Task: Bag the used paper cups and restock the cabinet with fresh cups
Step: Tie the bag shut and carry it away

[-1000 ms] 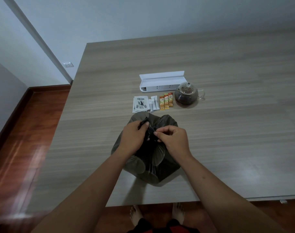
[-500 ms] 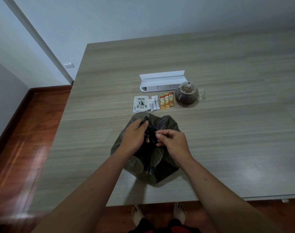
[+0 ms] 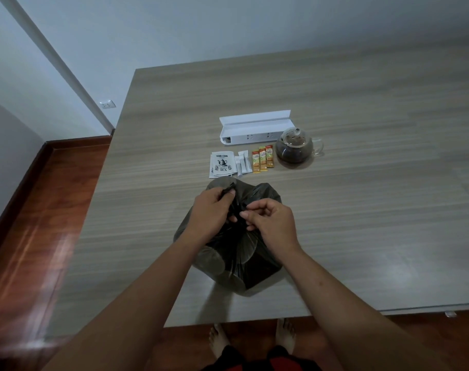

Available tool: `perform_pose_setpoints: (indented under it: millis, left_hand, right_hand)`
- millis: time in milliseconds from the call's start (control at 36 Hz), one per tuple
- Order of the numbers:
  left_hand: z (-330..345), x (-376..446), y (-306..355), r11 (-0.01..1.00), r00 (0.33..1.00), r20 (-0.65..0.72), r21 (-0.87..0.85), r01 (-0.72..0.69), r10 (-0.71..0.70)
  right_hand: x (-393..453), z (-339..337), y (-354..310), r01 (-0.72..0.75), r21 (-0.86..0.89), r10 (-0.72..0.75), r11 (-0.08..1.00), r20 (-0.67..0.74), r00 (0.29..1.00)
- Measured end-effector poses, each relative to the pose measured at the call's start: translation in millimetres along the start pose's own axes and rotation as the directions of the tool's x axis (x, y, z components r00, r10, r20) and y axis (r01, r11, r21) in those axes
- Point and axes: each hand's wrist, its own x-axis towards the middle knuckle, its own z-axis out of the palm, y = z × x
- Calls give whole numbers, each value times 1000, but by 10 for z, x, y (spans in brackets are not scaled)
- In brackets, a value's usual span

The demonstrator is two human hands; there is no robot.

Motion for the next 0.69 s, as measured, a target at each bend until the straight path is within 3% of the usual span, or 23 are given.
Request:
perform_pose_setpoints:
  millis: [83, 167, 222, 306, 472, 528, 611, 694]
  left_hand:
    - [-14, 35, -18, 999, 997, -69, 31, 23, -21]
    - [-36, 78, -20, 992, 992, -120, 111, 51, -38]
    - [-43, 85, 1, 990, 993, -107, 121, 72, -59]
    - [-46, 87, 12, 992, 991, -86, 67, 106, -100]
    - [-70, 126, -20, 991, 988, -87, 13, 132, -131]
    - [-71, 119, 10, 986, 989, -57, -101, 133, -140]
    - [-83, 92, 88, 948, 988, 41, -279, 154, -148]
    - [-168, 98, 65, 932, 983, 182, -348, 100, -37]
  right_hand:
    - [-16, -2, 57, 213, -241, -221, 947, -6, 975]
    - [-53, 21, 99, 532, -493, -525, 688, 167, 834]
    - [-70, 47, 119, 610, -563, -571, 558, 273, 774]
    - [-60, 74, 137, 641, -609, -571, 467, 346, 745]
    - [6, 86, 147, 655, -609, -525, 447, 415, 743]
    - [39, 87, 145, 648, -602, -503, 466, 422, 754]
    - [103, 89, 91, 559, -559, -402, 612, 388, 829]
    - [214, 80, -15, 384, -544, -164, 746, 408, 898]
